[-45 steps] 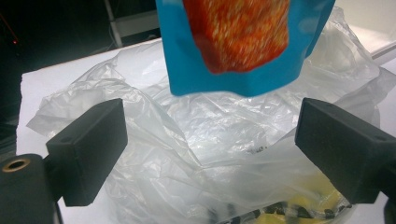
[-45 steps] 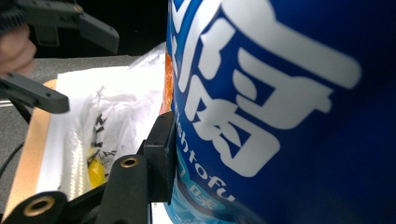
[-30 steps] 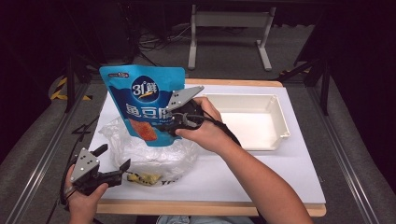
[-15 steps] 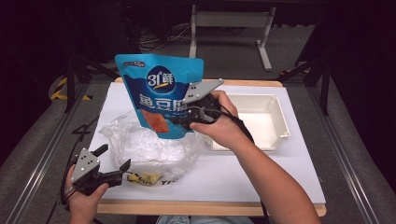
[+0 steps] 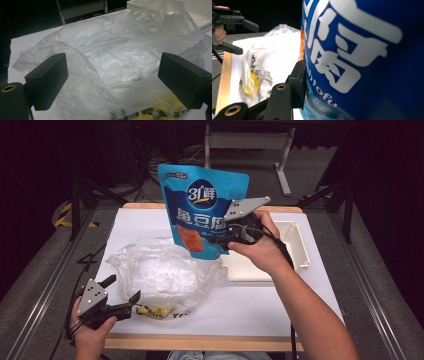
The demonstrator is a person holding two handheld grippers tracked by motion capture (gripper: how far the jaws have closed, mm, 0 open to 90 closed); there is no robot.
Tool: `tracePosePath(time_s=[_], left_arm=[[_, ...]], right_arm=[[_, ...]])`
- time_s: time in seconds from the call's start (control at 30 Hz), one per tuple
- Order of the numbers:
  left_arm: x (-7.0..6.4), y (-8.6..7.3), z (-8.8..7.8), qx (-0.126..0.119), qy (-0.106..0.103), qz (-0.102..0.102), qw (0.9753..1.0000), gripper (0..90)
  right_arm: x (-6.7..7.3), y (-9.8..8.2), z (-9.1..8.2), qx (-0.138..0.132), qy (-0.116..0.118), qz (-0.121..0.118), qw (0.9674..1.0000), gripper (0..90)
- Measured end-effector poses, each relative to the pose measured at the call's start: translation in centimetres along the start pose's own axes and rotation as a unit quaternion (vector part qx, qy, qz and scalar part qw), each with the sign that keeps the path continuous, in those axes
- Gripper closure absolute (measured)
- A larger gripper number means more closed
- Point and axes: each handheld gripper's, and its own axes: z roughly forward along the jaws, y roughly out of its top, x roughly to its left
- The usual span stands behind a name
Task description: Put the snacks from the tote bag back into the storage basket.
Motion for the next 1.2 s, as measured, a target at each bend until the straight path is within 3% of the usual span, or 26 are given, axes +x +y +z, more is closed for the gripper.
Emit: tracePosePath(time_s=[0.53,0.83,1.2], left_arm=[[0.0,0.0,0.1,0.0,0.001,-0.001,1.0,10.2],[0.0,0.0,0.0,0.0,0.002,-0.001,1.0,10.2],[0.0,0.0,0.1,0.001,0.002,-0.001,1.0,10.2]], right_arm=[[-4.4,-2.3,-3.4,0.006,-0.056,0.027,0.998,53.0],[-6.9,-3.4,-5.1,0.006,-0.075,0.051,0.9959,52.9],[-9.2,-5.4,-5.8,0.014,-0.095,0.067,0.9931,52.9]])
